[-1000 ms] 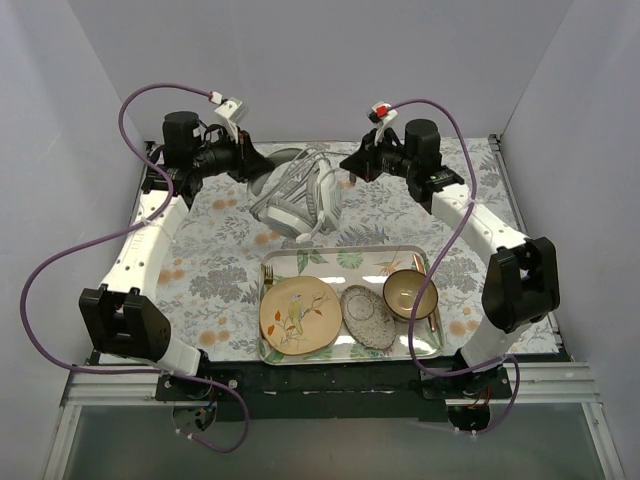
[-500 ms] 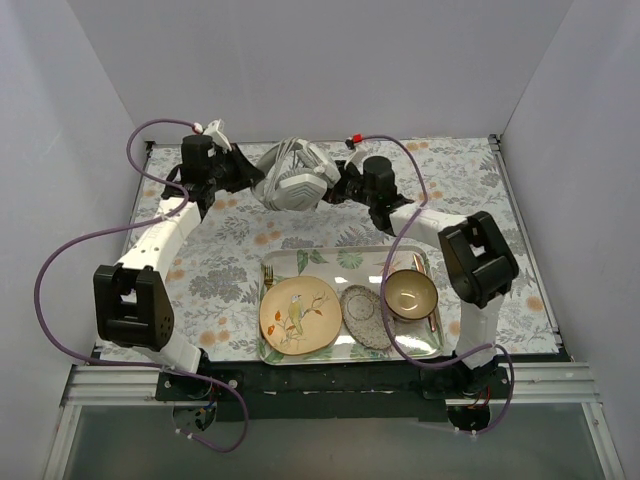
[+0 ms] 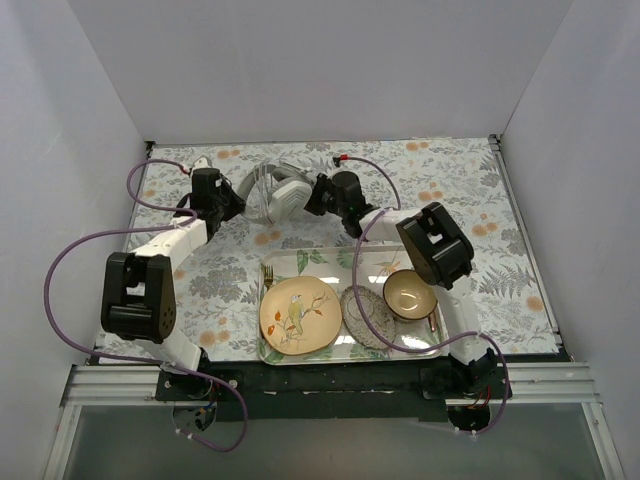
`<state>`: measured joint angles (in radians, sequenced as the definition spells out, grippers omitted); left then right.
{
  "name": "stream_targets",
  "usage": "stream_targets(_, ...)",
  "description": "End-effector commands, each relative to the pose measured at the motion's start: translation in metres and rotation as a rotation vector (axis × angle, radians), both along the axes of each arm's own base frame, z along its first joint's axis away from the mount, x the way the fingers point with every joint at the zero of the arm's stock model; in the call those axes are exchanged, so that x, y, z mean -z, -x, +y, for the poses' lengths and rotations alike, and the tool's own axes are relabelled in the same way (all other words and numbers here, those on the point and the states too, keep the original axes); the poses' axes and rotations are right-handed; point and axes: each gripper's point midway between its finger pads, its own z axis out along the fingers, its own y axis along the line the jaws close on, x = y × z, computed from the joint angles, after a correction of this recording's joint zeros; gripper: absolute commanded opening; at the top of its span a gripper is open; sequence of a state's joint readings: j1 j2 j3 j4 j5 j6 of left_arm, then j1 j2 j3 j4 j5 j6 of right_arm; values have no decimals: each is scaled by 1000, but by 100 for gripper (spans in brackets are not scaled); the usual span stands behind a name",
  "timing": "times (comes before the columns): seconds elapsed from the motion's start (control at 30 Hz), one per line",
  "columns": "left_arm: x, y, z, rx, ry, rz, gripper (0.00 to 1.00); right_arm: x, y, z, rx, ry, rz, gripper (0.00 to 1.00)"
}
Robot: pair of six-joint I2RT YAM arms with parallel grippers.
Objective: Wrap the headphones
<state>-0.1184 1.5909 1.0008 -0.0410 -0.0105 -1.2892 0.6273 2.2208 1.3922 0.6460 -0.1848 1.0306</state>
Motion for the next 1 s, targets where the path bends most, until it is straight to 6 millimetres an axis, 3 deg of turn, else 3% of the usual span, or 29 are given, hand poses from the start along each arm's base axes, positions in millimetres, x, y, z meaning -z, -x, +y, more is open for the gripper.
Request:
stream_targets(0.0, -38, -41, 37, -218, 1, -213, 0, 11, -19, 20, 63, -107, 164, 16)
stream_targets(0.17, -16, -44, 47, -262, -42, -197, 0, 39, -21, 17, 131, -75, 248, 22)
stream_targets(0.33, 15, -45, 52, -284, -69, -131, 0, 56, -19, 10, 159, -20, 282, 26)
stream_targets(0.47, 27, -47, 54, -294, -84, -109, 0, 65, -16, 8, 161, 2, 292, 27)
stream_targets(0.7, 41, -48, 59, -313, -110, -81, 0, 65, -7, -3, 161, 34, 271, 32)
stream_targets(0.97, 51, -49, 60, -302, -134, -57, 0, 39, -9, -27, 236, 70, 155, 33)
